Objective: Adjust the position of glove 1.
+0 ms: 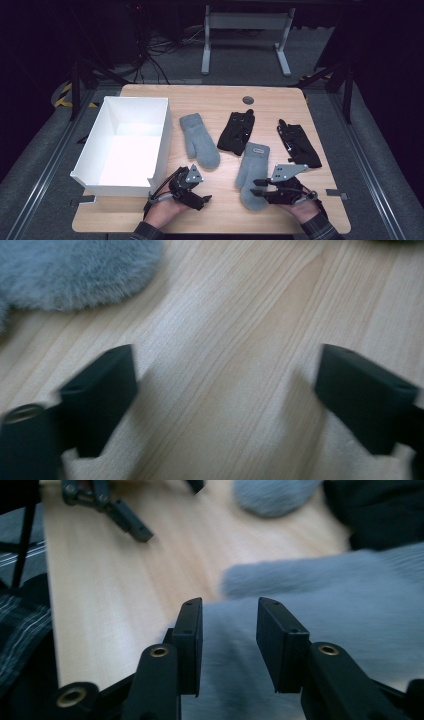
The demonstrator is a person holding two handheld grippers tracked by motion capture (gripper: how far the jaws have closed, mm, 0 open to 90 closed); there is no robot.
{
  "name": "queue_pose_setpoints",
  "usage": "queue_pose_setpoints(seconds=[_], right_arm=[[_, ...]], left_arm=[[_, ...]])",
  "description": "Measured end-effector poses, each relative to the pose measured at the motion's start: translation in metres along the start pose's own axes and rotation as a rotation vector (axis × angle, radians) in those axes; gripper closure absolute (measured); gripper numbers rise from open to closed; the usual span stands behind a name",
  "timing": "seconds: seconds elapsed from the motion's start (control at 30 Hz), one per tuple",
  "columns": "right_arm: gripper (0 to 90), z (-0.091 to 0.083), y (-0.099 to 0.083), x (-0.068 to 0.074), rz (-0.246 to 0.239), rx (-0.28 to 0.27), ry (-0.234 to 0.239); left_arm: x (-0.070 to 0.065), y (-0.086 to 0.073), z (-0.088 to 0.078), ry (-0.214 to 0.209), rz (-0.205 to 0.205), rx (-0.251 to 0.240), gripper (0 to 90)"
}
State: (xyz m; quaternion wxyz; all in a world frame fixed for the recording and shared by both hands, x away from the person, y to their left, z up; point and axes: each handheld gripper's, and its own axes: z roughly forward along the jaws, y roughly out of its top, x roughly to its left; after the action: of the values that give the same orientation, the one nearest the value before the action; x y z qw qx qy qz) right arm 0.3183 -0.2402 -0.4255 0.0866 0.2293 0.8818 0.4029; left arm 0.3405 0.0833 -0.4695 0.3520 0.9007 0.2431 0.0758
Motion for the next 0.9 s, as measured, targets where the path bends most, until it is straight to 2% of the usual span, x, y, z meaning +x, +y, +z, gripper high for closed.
queue_pose_setpoints(seconds=[0.03,0.07,0.1,0.17,0.27,0.3,0.4,0.47,0.57,0.6,0.63,0.7,0.8,0.9], right_arm=[[70.2,-0.005,0.002,-0.008,0.008,-0.011,-0.026],[70.2,-0.005,0.002,-0.008,0.008,-0.011,-0.026],[73.2,-0.008,0.004,-0.014,0.013,-0.023,-0.04],[80.3,-0.011,0.008,-0.029,0.026,-0.038,-0.077],[87.0,-0.011,0.012,-0.049,0.042,-0.036,-0.121],[89.8,-0.008,0.015,-0.066,0.06,-0.025,-0.143],[90.0,-0.002,0.016,-0.084,0.08,-0.012,-0.163],[90.0,0.001,0.017,-0.09,0.085,-0.008,-0.171],[90.0,0.007,0.02,-0.106,0.094,-0.01,-0.197],[90.0,0.008,0.021,-0.11,0.096,-0.005,-0.203],[90.0,0.011,0.023,-0.114,0.091,0.004,-0.208],[90.0,0.014,0.025,-0.119,0.094,0.009,-0.212],[90.0,0.02,0.027,-0.126,0.096,0.018,-0.221],[90.0,0.03,0.028,-0.137,0.099,0.037,-0.241]], left_arm=[[0.0,0.001,-0.001,-0.006,-0.012,0.003,24.6],[0.0,0.001,-0.001,-0.006,-0.012,0.003,28.2],[-0.001,0.002,-0.002,-0.016,-0.015,0.003,28.2],[-0.004,0.005,-0.004,-0.038,-0.011,0.001,43.4],[-0.01,0.012,-0.006,-0.09,-0.007,-0.016,63.3],[-0.015,0.018,-0.006,-0.122,0.004,-0.025,76.6],[-0.024,0.027,-0.004,-0.173,0.015,-0.049,89.6],[-0.025,0.031,-0.003,-0.186,0.02,-0.053,90.0],[-0.036,0.044,0.005,-0.235,0.026,-0.075,90.0],[-0.036,0.044,0.005,-0.235,0.026,-0.075,90.0],[-0.042,0.051,0.01,-0.253,0.048,-0.071,90.0],[-0.047,0.057,0.016,-0.266,0.064,-0.058,90.0],[-0.052,0.064,0.021,-0.281,0.072,-0.064,90.0],[-0.061,0.079,0.031,-0.305,0.1,-0.083,90.0]])
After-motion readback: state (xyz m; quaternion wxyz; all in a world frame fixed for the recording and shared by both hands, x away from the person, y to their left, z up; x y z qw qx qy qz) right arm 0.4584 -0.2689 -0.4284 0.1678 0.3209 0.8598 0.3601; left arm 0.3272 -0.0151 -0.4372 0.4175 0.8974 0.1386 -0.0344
